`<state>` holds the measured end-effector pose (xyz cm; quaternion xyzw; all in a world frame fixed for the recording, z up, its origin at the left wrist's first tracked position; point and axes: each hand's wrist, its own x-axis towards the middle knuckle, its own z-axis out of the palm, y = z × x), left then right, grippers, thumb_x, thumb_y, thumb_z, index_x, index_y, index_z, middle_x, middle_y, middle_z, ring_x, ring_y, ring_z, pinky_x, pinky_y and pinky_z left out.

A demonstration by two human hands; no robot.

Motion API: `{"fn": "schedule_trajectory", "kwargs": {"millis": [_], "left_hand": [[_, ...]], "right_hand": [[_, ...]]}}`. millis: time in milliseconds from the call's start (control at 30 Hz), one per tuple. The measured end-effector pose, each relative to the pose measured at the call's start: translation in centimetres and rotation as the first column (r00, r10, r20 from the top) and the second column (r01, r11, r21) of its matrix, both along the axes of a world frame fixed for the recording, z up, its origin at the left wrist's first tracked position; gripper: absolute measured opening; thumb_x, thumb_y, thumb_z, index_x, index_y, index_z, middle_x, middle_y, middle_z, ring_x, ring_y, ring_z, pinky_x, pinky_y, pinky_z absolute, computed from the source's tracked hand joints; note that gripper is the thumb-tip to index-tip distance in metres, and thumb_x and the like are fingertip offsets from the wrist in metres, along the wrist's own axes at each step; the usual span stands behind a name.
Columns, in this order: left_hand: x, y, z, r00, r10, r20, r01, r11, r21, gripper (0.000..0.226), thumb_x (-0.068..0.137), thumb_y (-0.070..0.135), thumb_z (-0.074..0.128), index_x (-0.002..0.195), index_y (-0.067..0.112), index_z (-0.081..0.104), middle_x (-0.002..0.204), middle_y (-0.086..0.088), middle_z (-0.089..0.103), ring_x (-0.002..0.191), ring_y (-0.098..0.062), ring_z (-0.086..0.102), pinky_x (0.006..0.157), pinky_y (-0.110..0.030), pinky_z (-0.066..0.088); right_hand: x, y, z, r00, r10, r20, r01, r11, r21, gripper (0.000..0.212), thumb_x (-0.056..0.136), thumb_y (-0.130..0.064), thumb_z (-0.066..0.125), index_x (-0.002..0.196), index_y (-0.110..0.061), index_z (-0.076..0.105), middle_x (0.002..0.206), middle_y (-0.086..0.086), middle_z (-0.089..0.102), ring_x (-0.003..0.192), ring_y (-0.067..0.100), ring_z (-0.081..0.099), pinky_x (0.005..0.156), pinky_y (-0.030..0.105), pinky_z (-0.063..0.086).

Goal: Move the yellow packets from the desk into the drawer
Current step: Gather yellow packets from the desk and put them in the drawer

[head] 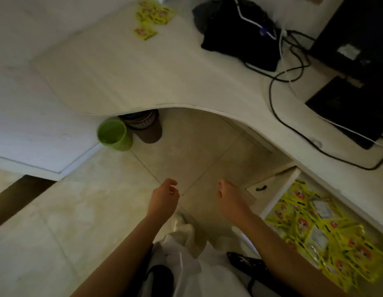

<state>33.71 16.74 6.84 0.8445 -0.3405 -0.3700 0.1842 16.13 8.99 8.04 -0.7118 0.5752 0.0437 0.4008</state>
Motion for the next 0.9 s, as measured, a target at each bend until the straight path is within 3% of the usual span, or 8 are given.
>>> {"fn": "schedule_trajectory", "kwargs": {"millis": [133,233,367,467,667,900], "left_hand": [[6.2,0.2,0.2,0.993,-0.059,0.106,0.059,0.998,0.007,0.025,0.096,0.016,0.047,0.119,0.02,0.055,0.101,-0.001,0.066,0.082,-0.011,0.058,0.071,-0.023,0.044],[10.1,-0.5,0.4,0.984,-0.087,0.158,0.086,0.996,0.01,0.026,0.095,0.017,0.047,0.12,0.02,0.054,0.105,-0.002,0.066,0.093,-0.015,0.06,0.078,-0.026,0.048],[13.9,-3.0,0.6,0.974,-0.08,0.214,0.088,0.996,-0.027,0.026,0.095,0.018,0.047,0.12,0.02,0.054,0.108,-0.001,0.067,0.1,-0.018,0.06,0.079,-0.027,0.047],[16.2,-6.0,0.9,0.966,-0.065,0.251,0.081,0.995,-0.055,0.027,0.095,0.02,0.046,0.12,0.021,0.054,0.108,-0.001,0.066,0.102,-0.018,0.06,0.079,-0.028,0.047],[20.5,-13.4,1.7,0.955,-0.041,0.293,0.08,0.989,-0.121,0.026,0.094,0.022,0.047,0.118,0.018,0.056,0.105,-0.001,0.066,0.097,-0.019,0.059,0.08,-0.033,0.05],[25.8,-23.2,3.2,0.934,-0.011,0.356,0.066,0.988,-0.143,0.025,0.093,0.02,0.047,0.116,0.017,0.057,0.105,-0.007,0.067,0.1,-0.024,0.061,0.08,-0.036,0.05]], "right_hand": [[6.0,-1.0,0.0,0.999,0.037,-0.005,-0.037,0.999,-0.028,0.035,0.098,-0.017,0.038,0.131,-0.008,0.046,0.125,0.011,0.058,0.11,0.023,0.058,0.087,0.031,0.048],[9.6,-2.2,0.3,0.997,0.078,-0.006,-0.078,0.993,-0.091,0.03,0.098,-0.019,0.039,0.125,-0.009,0.049,0.118,0.01,0.061,0.101,0.02,0.059,0.077,0.026,0.045],[13.6,-5.1,0.8,0.99,0.138,-0.012,-0.138,0.981,-0.138,0.034,0.099,-0.021,0.039,0.13,-0.01,0.048,0.121,0.009,0.06,0.107,0.023,0.058,0.081,0.026,0.042],[16.1,-8.4,1.2,0.986,0.165,-0.015,-0.165,0.97,-0.178,0.033,0.099,-0.022,0.039,0.128,-0.009,0.049,0.121,0.011,0.06,0.108,0.025,0.058,0.086,0.031,0.045],[20.6,-16.8,2.1,0.974,0.228,-0.009,-0.223,0.945,-0.238,0.034,0.097,-0.02,0.04,0.128,-0.009,0.051,0.118,0.014,0.063,0.107,0.03,0.059,0.082,0.031,0.044],[25.6,-27.9,3.7,0.947,0.322,0.009,-0.306,0.907,-0.289,0.035,0.097,-0.021,0.042,0.129,-0.011,0.049,0.122,0.01,0.061,0.11,0.026,0.059,0.09,0.036,0.05]]}}
